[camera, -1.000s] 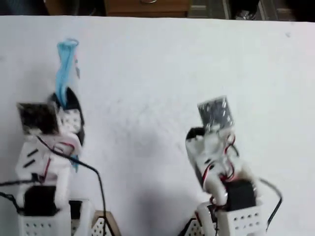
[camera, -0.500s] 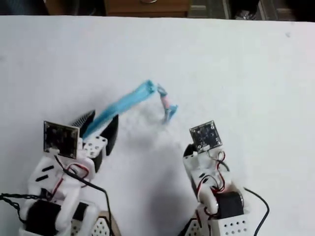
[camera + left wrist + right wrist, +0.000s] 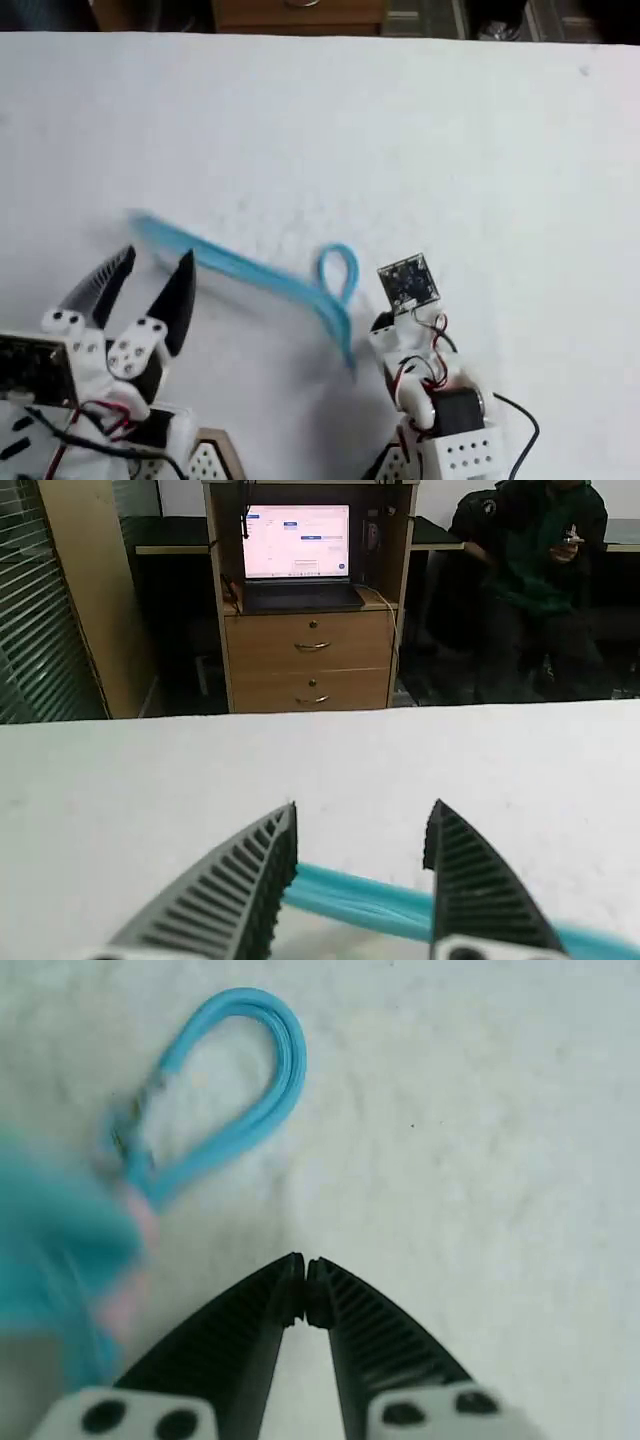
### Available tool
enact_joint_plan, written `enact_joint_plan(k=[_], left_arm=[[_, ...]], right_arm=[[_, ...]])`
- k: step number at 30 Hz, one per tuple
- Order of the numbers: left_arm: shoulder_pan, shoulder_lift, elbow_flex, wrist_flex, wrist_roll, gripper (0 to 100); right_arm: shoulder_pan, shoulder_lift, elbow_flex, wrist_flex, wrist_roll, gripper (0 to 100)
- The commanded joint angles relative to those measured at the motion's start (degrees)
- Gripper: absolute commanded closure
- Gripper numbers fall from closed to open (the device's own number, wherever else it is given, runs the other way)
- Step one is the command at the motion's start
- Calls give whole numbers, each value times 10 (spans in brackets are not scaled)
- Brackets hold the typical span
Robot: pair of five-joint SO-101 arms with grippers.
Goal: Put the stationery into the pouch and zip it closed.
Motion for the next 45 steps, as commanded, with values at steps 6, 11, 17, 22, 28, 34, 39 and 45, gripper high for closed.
enact_joint_plan(k=[6,11,17,22,28,34,39,45], left_arm=[[-64,3,-11,45,4,831],[-197,3,113,-51,-84,981],[-228,3,299,-158,-108,977],[-252,3,418,-210,-108,977],[-295,3,506,-266,-112,977],[-195,3,536,-262,-113,977],[-123,3,580,-267,-113,976],[-121,4,581,-262,-113,976]], right_arm=[[4,-2,1,-8,4,981],[3,-1,12,3,4,981],[4,-1,12,17,4,981],[4,0,12,18,4,981],[4,-1,12,53,4,981],[4,0,12,53,4,981],[4,-2,12,82,2,981],[3,0,12,79,1,981]])
